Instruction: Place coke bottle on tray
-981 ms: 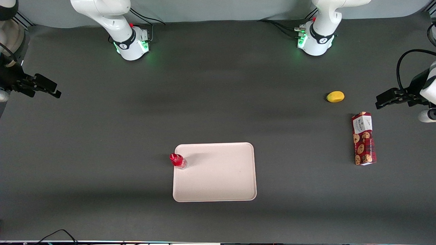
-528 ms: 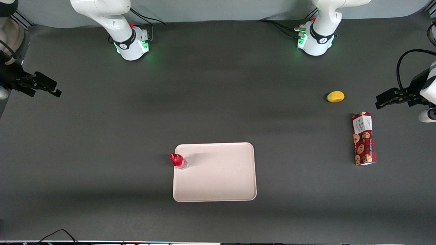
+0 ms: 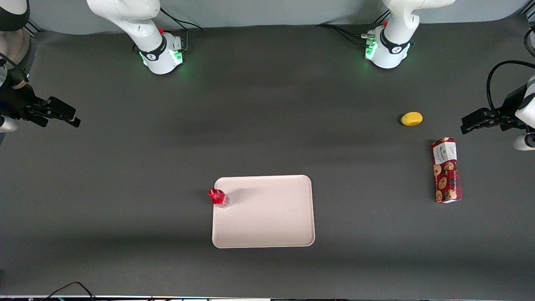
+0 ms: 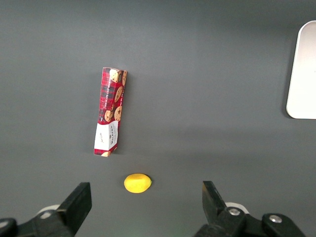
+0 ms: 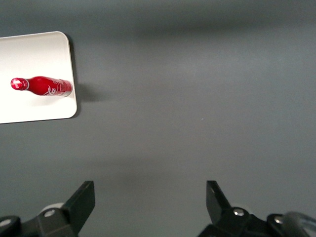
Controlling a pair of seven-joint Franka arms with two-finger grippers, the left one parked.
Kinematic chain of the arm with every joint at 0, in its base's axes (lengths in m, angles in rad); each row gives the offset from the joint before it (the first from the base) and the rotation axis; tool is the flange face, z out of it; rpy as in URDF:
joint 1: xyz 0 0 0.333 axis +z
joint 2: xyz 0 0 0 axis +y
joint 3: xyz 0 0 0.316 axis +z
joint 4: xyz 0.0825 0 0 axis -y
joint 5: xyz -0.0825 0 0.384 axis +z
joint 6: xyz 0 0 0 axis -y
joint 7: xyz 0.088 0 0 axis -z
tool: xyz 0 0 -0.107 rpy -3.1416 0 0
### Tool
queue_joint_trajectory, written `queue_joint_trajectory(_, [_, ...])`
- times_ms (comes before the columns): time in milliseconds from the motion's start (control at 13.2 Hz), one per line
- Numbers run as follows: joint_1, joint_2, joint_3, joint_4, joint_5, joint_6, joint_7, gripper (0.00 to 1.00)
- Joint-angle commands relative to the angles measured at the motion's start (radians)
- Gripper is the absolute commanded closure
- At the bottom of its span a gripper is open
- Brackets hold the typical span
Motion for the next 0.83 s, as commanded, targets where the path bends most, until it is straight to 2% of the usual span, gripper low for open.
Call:
queue_joint_trajectory(0, [0.151,0.013,-0.123,0.031,0.014,-0.018,0.070,0.00])
queue_joint_trajectory(226, [0.153,0.024,-0.133,0.046,0.021,-0.010,0.073,0.00])
queue_joint_trajectory(528, [0.150,0.140,-0.115,0.156,0.021,-0.007,0.081,0.00])
queue_joint_trajectory(755, [0.144,0.157,-0.104,0.175,0.021,-0.007,0.082,0.00])
